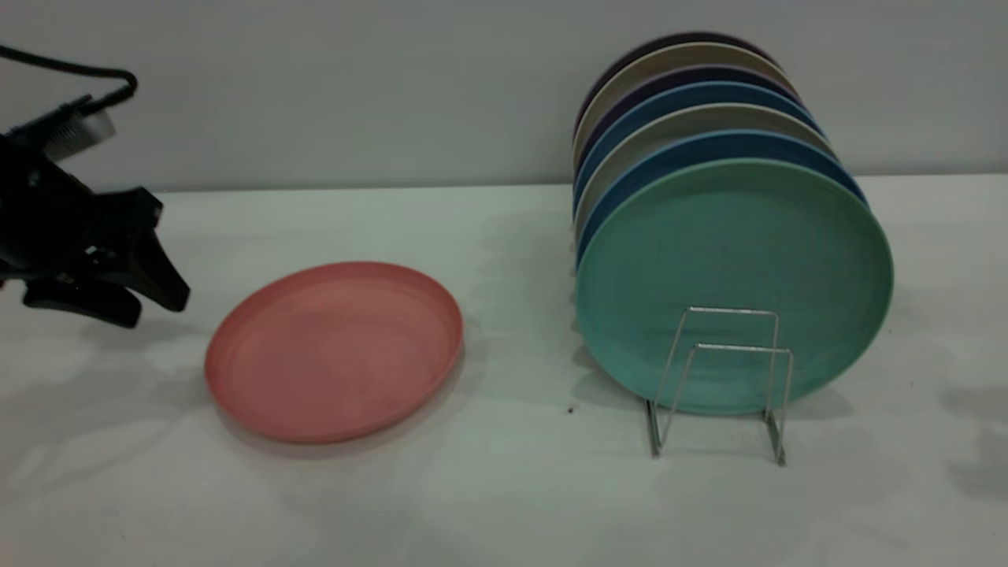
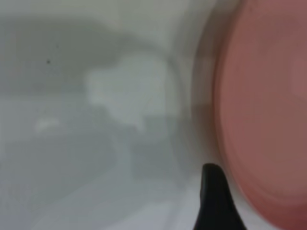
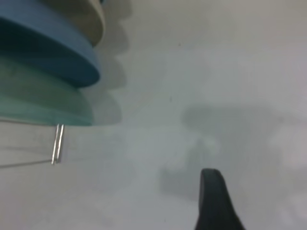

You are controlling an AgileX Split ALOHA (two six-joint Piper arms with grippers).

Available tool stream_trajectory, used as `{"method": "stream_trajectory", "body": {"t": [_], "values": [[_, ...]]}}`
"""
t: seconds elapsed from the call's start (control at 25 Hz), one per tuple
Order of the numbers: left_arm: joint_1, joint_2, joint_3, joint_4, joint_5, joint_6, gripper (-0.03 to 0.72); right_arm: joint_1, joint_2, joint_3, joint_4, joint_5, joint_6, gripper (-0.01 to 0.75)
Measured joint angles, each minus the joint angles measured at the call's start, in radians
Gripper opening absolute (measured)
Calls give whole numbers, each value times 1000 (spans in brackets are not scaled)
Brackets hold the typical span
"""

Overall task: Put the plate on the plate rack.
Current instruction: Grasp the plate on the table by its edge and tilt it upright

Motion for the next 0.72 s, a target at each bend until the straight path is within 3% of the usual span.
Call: {"method": "stream_trajectory", "body": {"t": [0.72], "values": [[-47,113,-68,-33,-83,1,489,-3,79,-10,79,-58,-95,446]]}}
